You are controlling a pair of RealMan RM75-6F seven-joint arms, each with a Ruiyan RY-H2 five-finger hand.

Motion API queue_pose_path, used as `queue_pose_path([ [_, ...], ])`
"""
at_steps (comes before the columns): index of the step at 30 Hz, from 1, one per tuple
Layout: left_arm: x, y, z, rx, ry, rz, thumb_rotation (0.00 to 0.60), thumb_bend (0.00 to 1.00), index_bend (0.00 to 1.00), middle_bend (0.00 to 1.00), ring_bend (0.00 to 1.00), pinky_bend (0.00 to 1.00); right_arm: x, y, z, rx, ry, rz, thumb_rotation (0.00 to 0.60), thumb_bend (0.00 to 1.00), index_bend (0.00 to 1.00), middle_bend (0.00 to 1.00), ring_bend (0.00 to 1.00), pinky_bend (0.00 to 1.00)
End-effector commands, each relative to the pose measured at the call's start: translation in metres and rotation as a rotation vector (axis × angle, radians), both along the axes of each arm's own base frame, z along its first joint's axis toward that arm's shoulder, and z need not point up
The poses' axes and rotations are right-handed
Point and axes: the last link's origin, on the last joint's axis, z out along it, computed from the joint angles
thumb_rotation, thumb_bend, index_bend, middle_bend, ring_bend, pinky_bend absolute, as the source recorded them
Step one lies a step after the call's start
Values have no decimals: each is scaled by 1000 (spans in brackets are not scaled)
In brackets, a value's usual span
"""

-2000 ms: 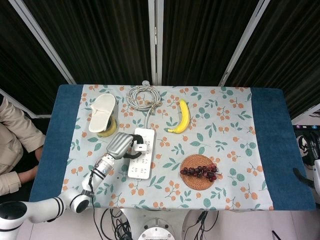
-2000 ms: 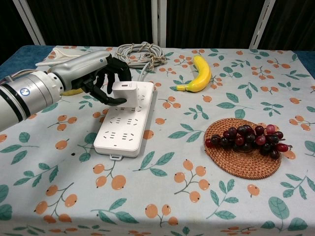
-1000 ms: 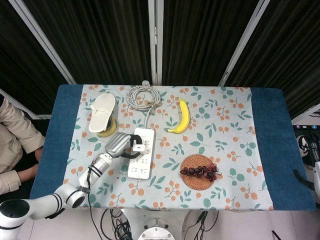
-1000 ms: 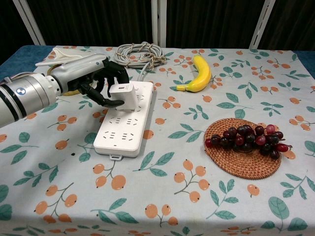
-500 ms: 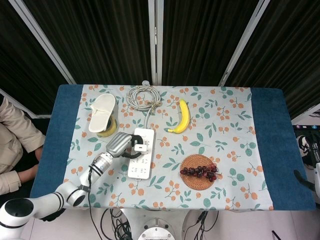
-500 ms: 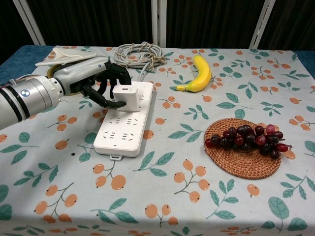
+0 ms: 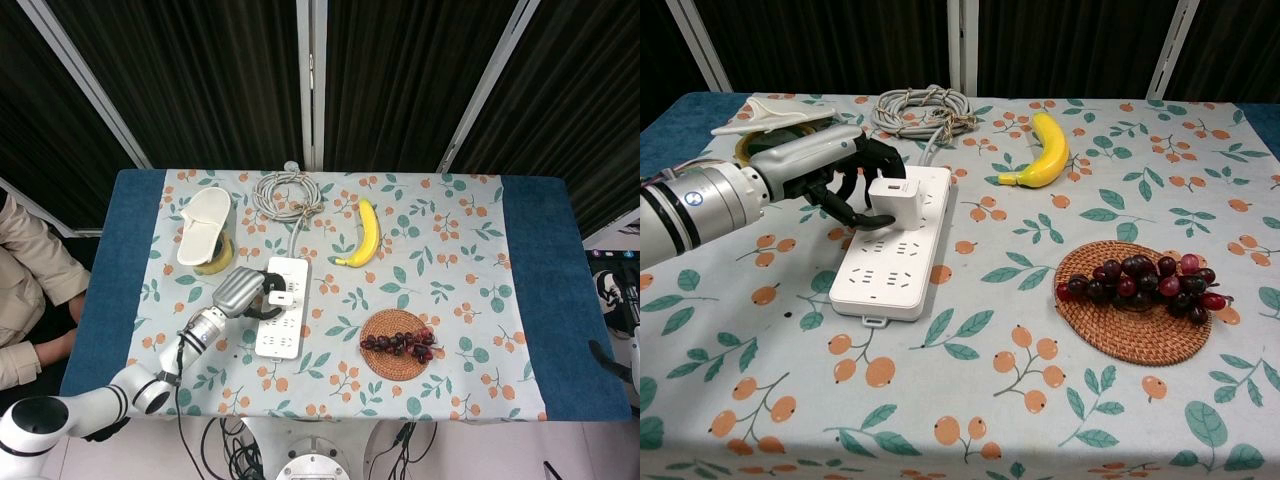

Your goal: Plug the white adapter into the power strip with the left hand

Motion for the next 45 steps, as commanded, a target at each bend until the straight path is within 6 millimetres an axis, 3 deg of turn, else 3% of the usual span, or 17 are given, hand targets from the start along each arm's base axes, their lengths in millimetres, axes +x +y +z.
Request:
queue_pose_path([
  [1, 2, -2, 2, 1, 19, -7, 600, 501, 473, 496, 392, 653, 0, 0, 0, 0, -1, 1, 600, 122, 0, 16, 0, 0],
  [5, 5, -3, 4, 12, 27, -11, 600, 500, 384, 391, 329, 620, -1, 1, 0, -1, -5, 2, 600, 122, 0, 18, 0, 0],
  [9, 7, -5, 7, 17, 30, -8, 600, 500, 332, 352, 296, 595, -3, 2, 1, -4, -7, 0, 600, 122, 0, 19, 0, 0],
  [22, 10, -15, 21, 33, 49, -24, 600, 497, 249, 290, 226, 505, -4, 1, 1, -2, -17, 12, 600, 122, 0, 22, 0, 0],
  [31, 12, -29, 43, 79, 50, -51, 600, 477, 228, 270, 211, 491, -5, 2, 0, -1, -25, 23, 600, 122, 0, 22, 0, 0],
  [37, 9, -38, 77, 215, 21, -47, 600, 334, 275, 286, 212, 487, -5, 4, 2, -1, -29, 31, 600, 122, 0, 22, 0, 0],
  [40, 1, -44, 105, 348, -26, -13, 600, 255, 276, 290, 212, 448, -5, 5, 2, 6, -36, 34, 600, 122, 0, 23, 0, 0],
  [45, -37, -62, 161, 600, 48, 70, 600, 172, 279, 293, 212, 380, -9, 6, -2, 52, -36, 19, 600, 122, 0, 30, 0, 0],
])
